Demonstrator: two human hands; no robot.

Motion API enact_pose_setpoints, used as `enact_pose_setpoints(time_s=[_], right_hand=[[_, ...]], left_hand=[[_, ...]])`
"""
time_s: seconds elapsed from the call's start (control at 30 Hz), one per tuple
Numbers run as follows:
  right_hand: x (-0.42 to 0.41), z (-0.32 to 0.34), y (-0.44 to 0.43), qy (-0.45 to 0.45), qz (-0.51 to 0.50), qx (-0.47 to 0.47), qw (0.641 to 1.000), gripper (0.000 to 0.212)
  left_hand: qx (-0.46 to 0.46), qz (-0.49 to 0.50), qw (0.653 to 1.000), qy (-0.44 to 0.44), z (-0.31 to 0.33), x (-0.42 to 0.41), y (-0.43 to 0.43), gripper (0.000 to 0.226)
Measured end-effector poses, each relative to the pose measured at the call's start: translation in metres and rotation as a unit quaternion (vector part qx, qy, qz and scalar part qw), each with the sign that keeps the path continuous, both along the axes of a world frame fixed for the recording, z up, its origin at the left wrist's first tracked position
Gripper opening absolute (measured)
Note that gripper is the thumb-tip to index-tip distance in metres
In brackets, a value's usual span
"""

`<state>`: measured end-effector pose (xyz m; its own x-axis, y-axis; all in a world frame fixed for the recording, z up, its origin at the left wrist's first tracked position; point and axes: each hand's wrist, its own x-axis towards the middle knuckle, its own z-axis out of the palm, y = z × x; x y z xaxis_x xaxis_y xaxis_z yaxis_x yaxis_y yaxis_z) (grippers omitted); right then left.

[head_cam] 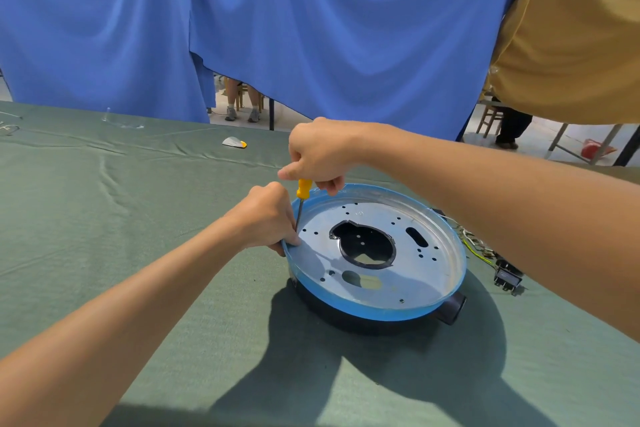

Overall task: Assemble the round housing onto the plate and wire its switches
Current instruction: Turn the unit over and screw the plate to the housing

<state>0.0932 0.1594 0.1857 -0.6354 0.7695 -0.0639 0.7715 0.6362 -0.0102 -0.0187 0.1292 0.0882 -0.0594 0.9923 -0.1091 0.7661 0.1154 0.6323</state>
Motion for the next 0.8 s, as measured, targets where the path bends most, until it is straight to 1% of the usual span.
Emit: enact_pose_setpoints(time_s=[0.1, 0.13, 0.2, 0.3, 0.37, 0.5, 0.63, 0.7, 0.8], right_hand=[[0.004, 0.004, -0.001, 0.032, 0.005, -0.011, 0.999, 0.026], [0.007, 0.006, 0.000, 0.054, -0.001, -0.010, 0.998, 0.022], [0.016, 0.010, 0.004, 0.125, -0.032, -0.009, 0.992, 0.021], [0.035, 0.012, 0.012, 0.242, -0.075, -0.056, 0.966, 0.026], [0.045, 0.009, 0.014, 0.282, -0.088, -0.079, 0.952, 0.024], [0.051, -0.004, 0.012, 0.302, -0.091, -0.087, 0.945, 0.021], [0.049, -0.006, 0.008, 0.298, -0.085, -0.078, 0.947, 0.030], [0.047, -0.005, 0.006, 0.302, -0.076, -0.069, 0.948, 0.030], [0.043, -0.005, 0.003, 0.302, -0.065, -0.062, 0.949, 0.028]], left_hand=[[0.004, 0.002, 1.000, 0.018, 0.000, 0.003, -0.001, 0.012], [0.007, 0.003, 1.000, 0.023, 0.000, 0.004, 0.000, 0.010], [0.011, 0.006, 1.000, 0.028, 0.001, 0.006, 0.000, 0.003], [0.012, 0.007, 0.999, 0.037, 0.000, 0.007, 0.000, 0.007], [0.015, 0.011, 0.999, 0.043, 0.001, 0.008, 0.000, 0.007], [-0.005, 0.014, 0.999, 0.037, 0.005, 0.010, 0.001, 0.011], [-0.023, 0.020, 1.000, 0.004, 0.007, 0.007, -0.001, 0.013], [-0.016, 0.021, 1.000, -0.003, 0.006, 0.006, -0.003, 0.010], [0.004, 0.020, 1.000, 0.014, 0.002, 0.006, -0.004, 0.009]])
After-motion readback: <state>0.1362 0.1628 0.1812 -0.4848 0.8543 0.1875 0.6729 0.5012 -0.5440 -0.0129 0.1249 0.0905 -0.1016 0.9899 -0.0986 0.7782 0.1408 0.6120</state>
